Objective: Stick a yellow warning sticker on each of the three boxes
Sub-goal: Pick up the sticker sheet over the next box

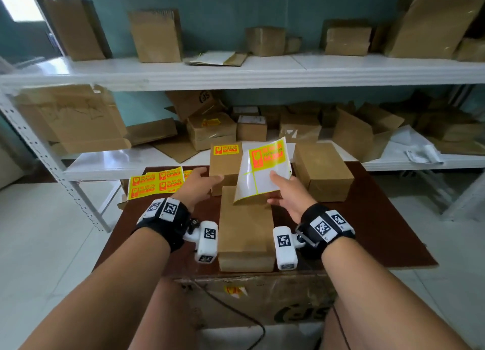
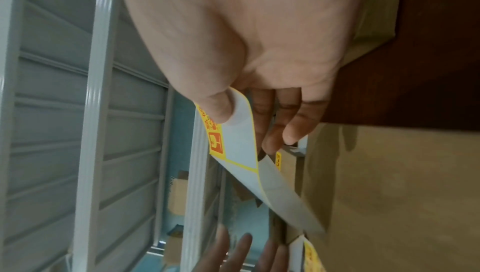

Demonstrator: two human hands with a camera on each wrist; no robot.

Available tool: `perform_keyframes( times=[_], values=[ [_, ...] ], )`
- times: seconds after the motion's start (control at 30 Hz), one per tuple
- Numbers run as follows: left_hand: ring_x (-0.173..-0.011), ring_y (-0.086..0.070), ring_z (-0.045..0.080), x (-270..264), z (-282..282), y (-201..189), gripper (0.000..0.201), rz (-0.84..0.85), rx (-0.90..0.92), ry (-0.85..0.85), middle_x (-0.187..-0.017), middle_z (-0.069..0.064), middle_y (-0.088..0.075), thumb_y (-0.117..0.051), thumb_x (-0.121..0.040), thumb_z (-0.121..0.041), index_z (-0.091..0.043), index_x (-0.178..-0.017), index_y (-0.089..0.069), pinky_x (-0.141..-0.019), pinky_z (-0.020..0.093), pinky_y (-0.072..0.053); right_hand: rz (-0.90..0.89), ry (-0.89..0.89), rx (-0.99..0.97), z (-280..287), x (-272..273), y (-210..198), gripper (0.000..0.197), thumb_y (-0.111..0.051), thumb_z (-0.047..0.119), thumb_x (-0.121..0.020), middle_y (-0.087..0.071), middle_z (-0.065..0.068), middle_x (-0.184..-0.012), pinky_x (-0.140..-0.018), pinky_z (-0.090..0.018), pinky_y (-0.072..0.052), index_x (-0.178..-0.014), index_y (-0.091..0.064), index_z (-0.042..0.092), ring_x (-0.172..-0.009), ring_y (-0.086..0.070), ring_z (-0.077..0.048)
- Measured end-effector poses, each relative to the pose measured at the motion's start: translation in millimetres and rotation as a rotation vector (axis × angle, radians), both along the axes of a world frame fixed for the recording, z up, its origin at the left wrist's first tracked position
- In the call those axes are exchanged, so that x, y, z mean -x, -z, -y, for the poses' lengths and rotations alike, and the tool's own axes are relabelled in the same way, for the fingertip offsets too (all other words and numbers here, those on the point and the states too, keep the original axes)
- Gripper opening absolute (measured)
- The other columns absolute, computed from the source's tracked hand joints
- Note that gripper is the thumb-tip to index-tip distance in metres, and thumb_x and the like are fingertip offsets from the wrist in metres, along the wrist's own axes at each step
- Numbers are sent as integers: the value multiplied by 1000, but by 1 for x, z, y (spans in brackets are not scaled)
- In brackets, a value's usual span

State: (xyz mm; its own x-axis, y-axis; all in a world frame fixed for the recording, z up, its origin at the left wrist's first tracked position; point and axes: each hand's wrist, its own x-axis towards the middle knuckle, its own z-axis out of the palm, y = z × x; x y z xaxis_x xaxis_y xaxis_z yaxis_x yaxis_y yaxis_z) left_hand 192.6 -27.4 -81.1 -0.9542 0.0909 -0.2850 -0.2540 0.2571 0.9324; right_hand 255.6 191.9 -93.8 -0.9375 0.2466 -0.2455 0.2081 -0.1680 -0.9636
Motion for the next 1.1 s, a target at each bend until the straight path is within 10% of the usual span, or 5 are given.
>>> perform_keyframes(
  times=[0.3, 0.43, 0.57, 0.87, 1.1],
  values=[
    [-139, -45, 15, 54, -15, 6, 99, -215, -144, 153, -159, -15, -34, -82, -68, -61, -53, -149, -26, -113, 45, -38, -84, -127, 169, 9, 47, 3, 18, -55, 27, -103, -72, -5, -96, -59, -28, -54, -116, -62, 17, -73, -70, -17],
    [-117, -55, -13, 67, -21, 17, 83, -327, -236, 170, -139, -21, -51, -75, -88, -29, -34, -156, -29, -96, 15, -47, -75, -187, 182, 11, 56, 11, 14, -59, 21, -101, -71, -6, -106, -55, -26, -58, -112, -65, 16, -85, -68, -20],
    [-113, -67, 13, 69, -21, 24, 60, -313, -222, 213, -129, 1, -68, -79, -77, -27, -22, -133, -61, -97, 30, -51, -87, -232, 68, 6, 63, 18, 9, -62, 16, -98, -72, -1, -99, -53, -24, -56, -106, -66, 18, -82, -68, -14],
    [-84, -71, 19, 60, -5, 23, 17, -230, -7, 319, -94, 10, -78, -79, -82, -20, -7, -93, -78, -85, 36, -52, -120, -190, -28, -1, 65, 21, 10, -70, 12, -93, -74, 1, -90, -52, -23, -54, -101, -68, 18, -72, -69, -11],
    [-87, -75, 18, 59, -8, 16, 14, -215, 68, 358, -90, 4, -79, -82, -80, -22, -10, -88, -80, -85, 34, -53, -166, -188, -116, -15, 72, 14, 12, -74, 20, -88, -79, -4, -105, -92, -33, -52, -100, -77, 17, -97, -72, -15]
  ],
)
